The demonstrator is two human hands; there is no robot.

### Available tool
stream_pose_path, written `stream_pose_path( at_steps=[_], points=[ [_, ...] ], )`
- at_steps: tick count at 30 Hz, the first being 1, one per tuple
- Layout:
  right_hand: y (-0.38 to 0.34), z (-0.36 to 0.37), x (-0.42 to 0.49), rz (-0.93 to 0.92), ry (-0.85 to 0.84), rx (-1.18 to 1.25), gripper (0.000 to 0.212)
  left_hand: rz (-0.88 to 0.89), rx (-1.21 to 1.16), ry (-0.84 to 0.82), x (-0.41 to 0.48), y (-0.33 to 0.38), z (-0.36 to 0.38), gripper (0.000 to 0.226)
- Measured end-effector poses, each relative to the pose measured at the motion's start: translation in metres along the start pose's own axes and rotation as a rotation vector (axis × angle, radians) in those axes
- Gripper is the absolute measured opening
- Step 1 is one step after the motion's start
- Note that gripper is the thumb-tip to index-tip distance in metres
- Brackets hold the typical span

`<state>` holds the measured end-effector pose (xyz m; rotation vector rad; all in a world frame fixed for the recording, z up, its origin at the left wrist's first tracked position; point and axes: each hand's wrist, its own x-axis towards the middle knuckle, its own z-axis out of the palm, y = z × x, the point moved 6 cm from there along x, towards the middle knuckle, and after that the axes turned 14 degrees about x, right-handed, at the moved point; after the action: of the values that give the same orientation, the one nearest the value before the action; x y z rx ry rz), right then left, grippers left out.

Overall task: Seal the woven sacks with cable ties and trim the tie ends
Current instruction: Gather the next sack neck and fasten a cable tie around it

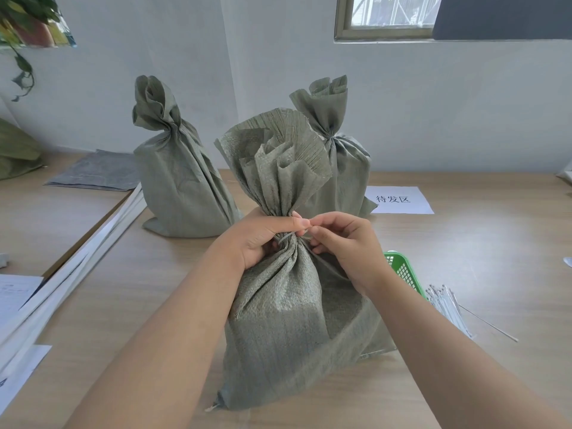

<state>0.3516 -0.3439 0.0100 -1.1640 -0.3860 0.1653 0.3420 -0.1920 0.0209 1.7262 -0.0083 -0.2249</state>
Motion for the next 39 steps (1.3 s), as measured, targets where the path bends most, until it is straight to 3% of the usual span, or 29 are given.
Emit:
stream_pose_path(
  at_steps=[4, 13, 17, 20, 25, 35, 39],
  points=[
    [0.003, -0.001, 0.0, 0.142, -0.022, 0.125, 0.01, 0.009, -0.054, 0.03, 0.001, -0.002, -0.001, 0.021],
    [0.0, 0.007, -0.001, 0.313, -0.121, 0.046, 0.02, 0.011, -0.104, 0.015, -0.004, 0.002, 0.004, 0.022],
    [-0.001, 0.008, -0.003, 0.333, -0.127, -0.019, 0.022, 0.068, 0.003, -0.089, -0.008, 0.009, 0.01, 0.031],
    [-0.003, 0.008, -0.002, 0.324, -0.097, -0.106, 0.023, 0.093, 0.106, -0.054, -0.008, 0.012, 0.01, 0.041],
    [-0.011, 0.006, -0.002, 0.222, -0.014, -0.293, 0.02, 0.114, 0.158, 0.038, -0.004, 0.01, 0.006, 0.013],
    [-0.014, 0.007, -0.006, 0.209, 0.045, -0.472, 0.027, 0.097, 0.24, -0.027, -0.004, 0.017, 0.012, 0.006],
    [-0.016, 0.004, -0.007, 0.202, 0.048, -0.535, 0.029, 0.095, 0.275, -0.079, -0.004, 0.016, 0.011, 0.013]
  ],
)
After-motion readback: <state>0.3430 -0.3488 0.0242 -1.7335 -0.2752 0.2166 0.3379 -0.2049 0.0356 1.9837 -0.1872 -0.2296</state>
